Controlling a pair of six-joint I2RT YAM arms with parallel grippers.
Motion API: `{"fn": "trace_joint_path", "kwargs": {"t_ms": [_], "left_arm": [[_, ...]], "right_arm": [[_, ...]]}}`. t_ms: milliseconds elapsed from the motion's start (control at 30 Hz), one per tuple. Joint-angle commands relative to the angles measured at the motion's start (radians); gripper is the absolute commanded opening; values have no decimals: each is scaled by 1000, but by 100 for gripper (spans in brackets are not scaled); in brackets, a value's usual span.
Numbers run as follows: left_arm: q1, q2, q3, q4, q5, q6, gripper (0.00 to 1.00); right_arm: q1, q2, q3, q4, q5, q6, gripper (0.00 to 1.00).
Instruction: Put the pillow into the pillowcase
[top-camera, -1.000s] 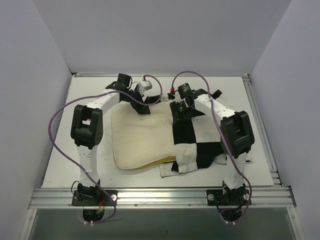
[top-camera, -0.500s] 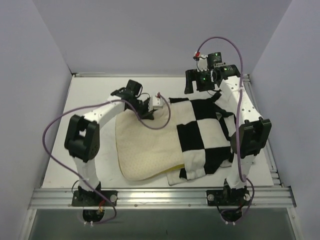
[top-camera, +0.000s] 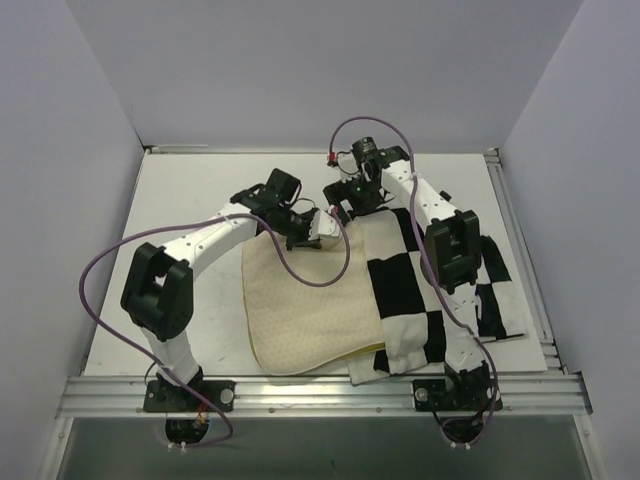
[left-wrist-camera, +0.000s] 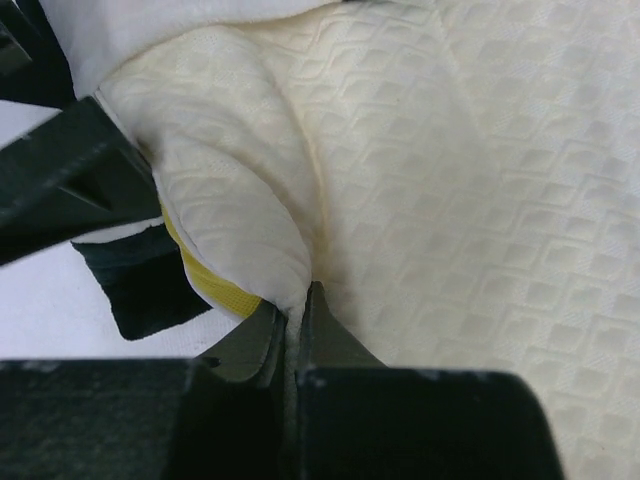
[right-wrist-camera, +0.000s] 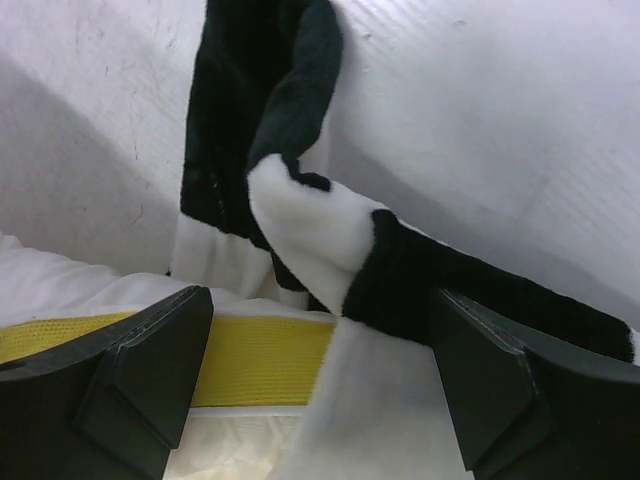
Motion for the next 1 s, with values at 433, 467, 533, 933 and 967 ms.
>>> {"fn": "trace_joint_path", "kwargs": {"t_ms": [433, 467, 533, 933, 967], "left_arm": [[-14, -45, -24, 31, 52, 96, 0], [-14, -43, -23, 29, 55, 94, 0], [-14, -37, -16, 31, 62, 90, 0], [-20, 40, 48, 72, 44, 73, 0], [-23, 47, 62, 118, 44, 30, 0]], "right_arm": [[35, -8, 45, -74, 318, -113, 100], [37, 0, 41, -74, 356, -120, 100], [32, 47, 51, -109, 348, -142, 100], [31, 120, 238, -289, -328, 34, 0], [40, 56, 235, -250, -370, 68, 0]]}}
